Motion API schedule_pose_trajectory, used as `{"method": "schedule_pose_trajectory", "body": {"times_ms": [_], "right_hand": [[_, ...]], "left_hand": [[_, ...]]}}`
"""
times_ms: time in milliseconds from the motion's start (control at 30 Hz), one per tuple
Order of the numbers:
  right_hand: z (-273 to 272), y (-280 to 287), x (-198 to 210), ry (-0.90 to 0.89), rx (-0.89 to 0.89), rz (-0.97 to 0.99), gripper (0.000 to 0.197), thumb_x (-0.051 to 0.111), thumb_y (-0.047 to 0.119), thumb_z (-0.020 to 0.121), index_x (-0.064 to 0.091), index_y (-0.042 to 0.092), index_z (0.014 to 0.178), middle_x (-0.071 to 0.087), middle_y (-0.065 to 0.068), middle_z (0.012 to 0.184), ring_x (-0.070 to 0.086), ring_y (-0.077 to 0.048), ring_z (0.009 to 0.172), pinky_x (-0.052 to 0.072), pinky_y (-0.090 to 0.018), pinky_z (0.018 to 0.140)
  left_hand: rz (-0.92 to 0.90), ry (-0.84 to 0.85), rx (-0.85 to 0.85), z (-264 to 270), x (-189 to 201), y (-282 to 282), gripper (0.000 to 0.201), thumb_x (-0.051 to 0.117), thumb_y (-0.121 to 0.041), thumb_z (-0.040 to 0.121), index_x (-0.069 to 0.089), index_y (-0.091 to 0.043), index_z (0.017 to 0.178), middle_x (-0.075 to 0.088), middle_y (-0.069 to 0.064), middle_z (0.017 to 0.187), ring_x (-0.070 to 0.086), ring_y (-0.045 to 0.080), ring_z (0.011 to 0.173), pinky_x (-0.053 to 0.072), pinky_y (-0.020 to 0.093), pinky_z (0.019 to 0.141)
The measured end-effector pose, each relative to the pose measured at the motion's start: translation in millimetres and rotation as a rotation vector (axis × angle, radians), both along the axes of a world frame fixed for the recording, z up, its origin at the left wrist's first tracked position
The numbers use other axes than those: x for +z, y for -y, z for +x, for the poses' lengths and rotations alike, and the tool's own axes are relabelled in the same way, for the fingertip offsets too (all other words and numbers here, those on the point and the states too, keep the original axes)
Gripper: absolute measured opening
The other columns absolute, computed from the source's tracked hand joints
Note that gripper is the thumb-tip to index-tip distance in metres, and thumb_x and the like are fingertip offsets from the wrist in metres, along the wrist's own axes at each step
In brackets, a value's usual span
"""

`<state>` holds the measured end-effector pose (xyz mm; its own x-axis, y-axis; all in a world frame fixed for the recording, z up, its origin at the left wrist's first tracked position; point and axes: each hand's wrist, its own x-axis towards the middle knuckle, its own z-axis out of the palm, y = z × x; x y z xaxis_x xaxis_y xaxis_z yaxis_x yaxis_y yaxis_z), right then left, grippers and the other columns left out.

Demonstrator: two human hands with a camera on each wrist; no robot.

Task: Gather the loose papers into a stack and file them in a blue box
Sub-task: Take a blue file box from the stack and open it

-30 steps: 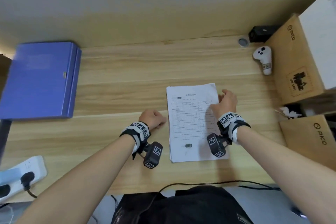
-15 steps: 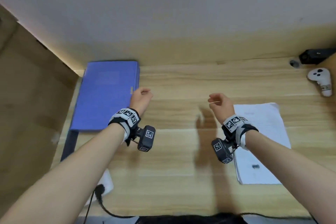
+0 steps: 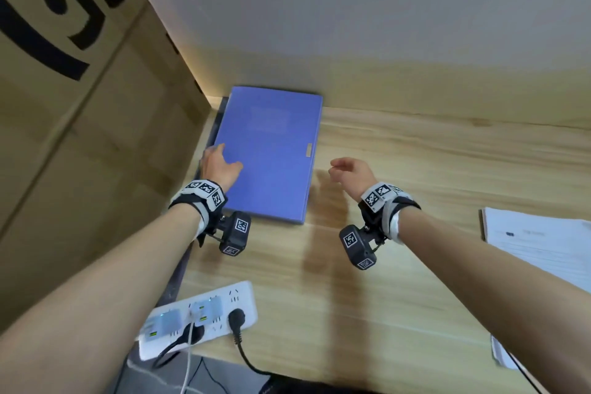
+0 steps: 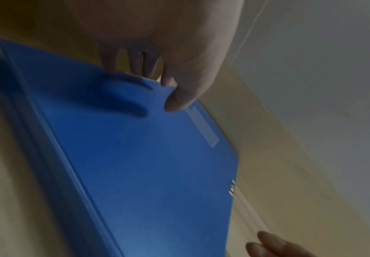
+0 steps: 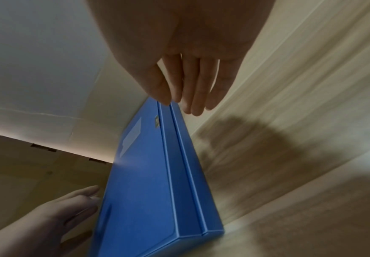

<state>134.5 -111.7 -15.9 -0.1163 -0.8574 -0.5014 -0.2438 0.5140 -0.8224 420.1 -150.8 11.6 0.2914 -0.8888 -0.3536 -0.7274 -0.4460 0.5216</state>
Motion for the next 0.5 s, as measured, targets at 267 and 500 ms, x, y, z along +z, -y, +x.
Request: {"method": "schedule_pose_trajectory", "body": {"times_ms": [267, 500], "right_hand": [[36, 6, -6, 0.053, 0.137, 0.125, 0.050, 0.063, 0.006, 0.088, 0.052, 0.002, 0.136, 0.061, -0.011, 0.131, 0.058, -0.028, 0.121, 0.044, -0.033, 0.106], [27, -12, -6, 0.047, 0.160, -0.010, 0.052, 0.068, -0.004, 0.082, 0.056, 0.007, 0.131, 0.066, -0.010, 0.119, 0.066, -0.029, 0.103, 0.054, -0.036, 0.092]], "left_hand": [[0.086, -0.048, 0.124, 7, -13, -1, 0.090, 0.063, -0.025, 0.085, 0.010, -0.008, 0.156, 0.019, 0.010, 0.161, 0.023, 0.031, 0.148, 0.028, 0.046, 0.118], [-0.048, -0.208, 0.255, -26, -1, -13, 0.074, 0.063, -0.021, 0.081, 0.030, -0.017, 0.148, 0.037, 0.007, 0.148, 0.046, 0.031, 0.131, 0.046, 0.046, 0.103]]}}
